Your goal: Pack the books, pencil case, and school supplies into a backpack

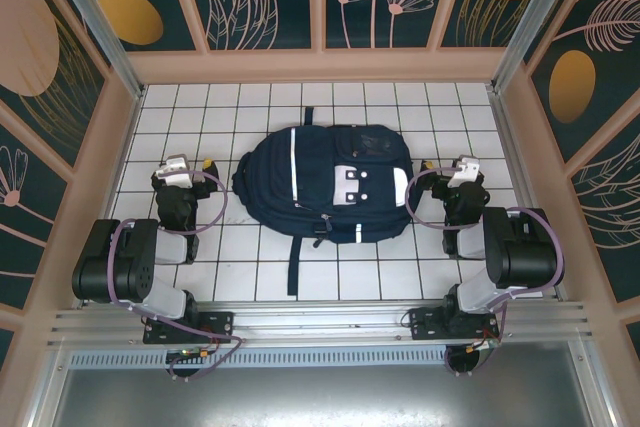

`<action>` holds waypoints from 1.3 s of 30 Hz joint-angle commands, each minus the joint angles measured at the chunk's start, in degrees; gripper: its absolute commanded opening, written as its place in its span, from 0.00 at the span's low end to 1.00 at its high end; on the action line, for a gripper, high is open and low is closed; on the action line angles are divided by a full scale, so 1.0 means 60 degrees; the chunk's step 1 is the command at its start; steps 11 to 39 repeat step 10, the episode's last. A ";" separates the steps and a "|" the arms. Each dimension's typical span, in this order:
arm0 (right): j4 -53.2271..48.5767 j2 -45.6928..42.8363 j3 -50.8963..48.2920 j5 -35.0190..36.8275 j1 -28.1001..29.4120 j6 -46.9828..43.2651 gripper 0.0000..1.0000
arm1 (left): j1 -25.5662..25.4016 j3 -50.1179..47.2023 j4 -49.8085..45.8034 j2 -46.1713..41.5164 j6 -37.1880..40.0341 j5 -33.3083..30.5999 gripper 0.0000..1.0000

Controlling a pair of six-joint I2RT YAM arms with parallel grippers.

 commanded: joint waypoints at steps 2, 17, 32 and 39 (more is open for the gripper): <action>0.0148 -0.0073 0.0163 -0.0086 0.0015 -0.0063 0.99 | -0.0010 0.0141 0.0080 0.0036 0.0151 0.0169 0.99; 0.0148 -0.0070 0.0176 -0.0088 0.0020 -0.0053 0.99 | -0.0021 0.0136 0.0066 0.0040 0.0150 0.0185 0.99; 0.0148 -0.0070 0.0176 -0.0088 0.0020 -0.0053 0.99 | -0.0021 0.0136 0.0066 0.0040 0.0150 0.0185 0.99; 0.0148 -0.0070 0.0176 -0.0088 0.0020 -0.0053 0.99 | -0.0021 0.0136 0.0066 0.0040 0.0150 0.0185 0.99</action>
